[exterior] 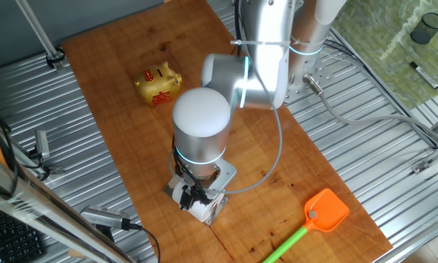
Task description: Take the roll of paper down from the shelf
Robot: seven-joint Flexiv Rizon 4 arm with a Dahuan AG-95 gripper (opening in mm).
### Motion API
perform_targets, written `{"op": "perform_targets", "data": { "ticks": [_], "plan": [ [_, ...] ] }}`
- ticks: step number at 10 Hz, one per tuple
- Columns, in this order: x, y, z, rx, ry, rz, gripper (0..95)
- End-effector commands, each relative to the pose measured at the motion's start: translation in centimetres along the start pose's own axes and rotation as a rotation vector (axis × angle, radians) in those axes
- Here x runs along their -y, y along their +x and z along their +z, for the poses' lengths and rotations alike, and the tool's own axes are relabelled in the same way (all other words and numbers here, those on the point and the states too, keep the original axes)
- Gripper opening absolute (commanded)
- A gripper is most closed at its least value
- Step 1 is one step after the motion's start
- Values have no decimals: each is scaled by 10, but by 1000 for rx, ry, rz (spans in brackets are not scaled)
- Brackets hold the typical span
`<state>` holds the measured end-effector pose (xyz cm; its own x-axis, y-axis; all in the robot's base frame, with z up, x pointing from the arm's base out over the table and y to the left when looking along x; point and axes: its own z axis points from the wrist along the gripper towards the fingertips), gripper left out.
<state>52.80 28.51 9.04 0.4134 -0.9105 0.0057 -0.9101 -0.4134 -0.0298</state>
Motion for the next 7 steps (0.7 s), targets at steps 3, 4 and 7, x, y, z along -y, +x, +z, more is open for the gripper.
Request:
{"op": "perform_targets", "data": {
  "ticks": [3,4,7],
  "plan": [
    [-1,0,-1,4,-24,37,950],
    [-1,0,-1,1,-27,43,950],
    [-1,0,-1,-2,-26,54,950]
  ]
}}
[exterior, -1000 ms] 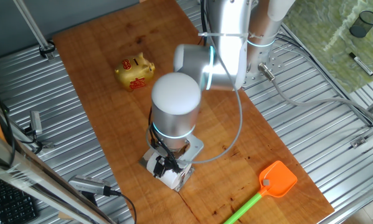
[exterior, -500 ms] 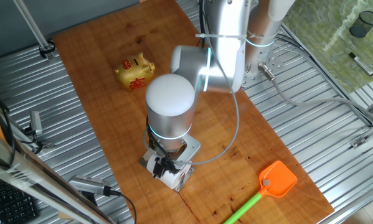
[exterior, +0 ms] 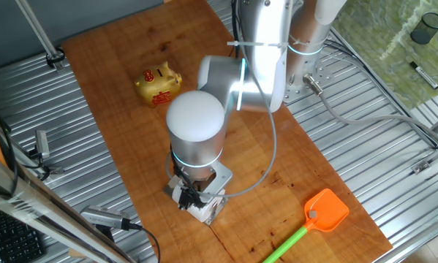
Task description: Take the roll of paper down from the shelf
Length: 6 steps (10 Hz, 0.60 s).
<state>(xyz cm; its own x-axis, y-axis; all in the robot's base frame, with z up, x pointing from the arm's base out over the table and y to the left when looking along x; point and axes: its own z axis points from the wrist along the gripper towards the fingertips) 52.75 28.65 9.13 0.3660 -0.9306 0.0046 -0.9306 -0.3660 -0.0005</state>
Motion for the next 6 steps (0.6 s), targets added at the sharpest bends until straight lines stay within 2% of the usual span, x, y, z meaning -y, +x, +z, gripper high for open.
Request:
{"op": "perform_targets", "data": {
  "ticks": [1,6],
  "plan": [
    [-1,1,0,-2,6,2,950],
    [0,0,3,-16,31,-44,950]
  ]
}}
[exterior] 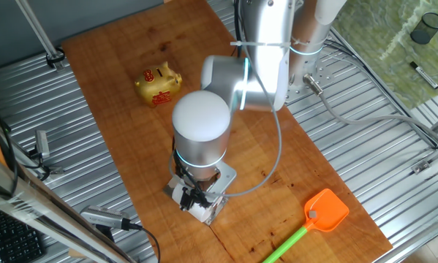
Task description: Take the roll of paper down from the shelf
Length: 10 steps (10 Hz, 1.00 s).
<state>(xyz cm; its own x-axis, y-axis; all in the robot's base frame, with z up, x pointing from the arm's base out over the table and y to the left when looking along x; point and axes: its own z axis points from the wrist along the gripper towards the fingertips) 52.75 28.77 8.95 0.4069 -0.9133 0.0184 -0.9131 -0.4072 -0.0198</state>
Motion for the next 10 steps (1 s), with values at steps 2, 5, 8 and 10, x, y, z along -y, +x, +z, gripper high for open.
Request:
{"op": "perform_targets", "data": {
  "ticks": [2,5,8,10],
  "plan": [
    [4,-2,3,-1,17,-35,950],
    [6,-4,6,-6,20,-33,950],
    [6,-4,9,-7,16,-31,950],
    [6,-4,9,-10,19,-10,570]
  ]
}}
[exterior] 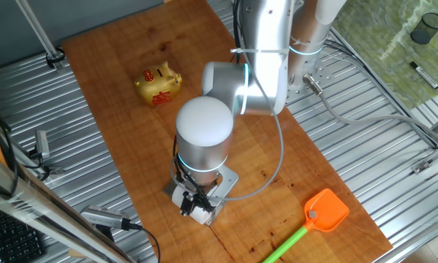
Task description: Take the roll of paper down from the shelf
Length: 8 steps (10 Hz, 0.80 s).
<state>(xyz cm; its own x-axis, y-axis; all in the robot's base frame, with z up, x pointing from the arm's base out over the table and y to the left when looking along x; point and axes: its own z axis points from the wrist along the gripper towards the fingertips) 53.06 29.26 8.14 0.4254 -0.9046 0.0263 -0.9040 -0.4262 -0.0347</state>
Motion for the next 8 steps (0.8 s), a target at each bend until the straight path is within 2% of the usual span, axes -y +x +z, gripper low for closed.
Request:
{"op": "perform_targets", "data": {
  "ticks": [1,3,8],
  "plan": [
    [1,0,1,-2,3,24,380],
    [1,0,1,-4,-2,41,0],
    [0,1,-2,-9,-9,51,0]
  ]
}}
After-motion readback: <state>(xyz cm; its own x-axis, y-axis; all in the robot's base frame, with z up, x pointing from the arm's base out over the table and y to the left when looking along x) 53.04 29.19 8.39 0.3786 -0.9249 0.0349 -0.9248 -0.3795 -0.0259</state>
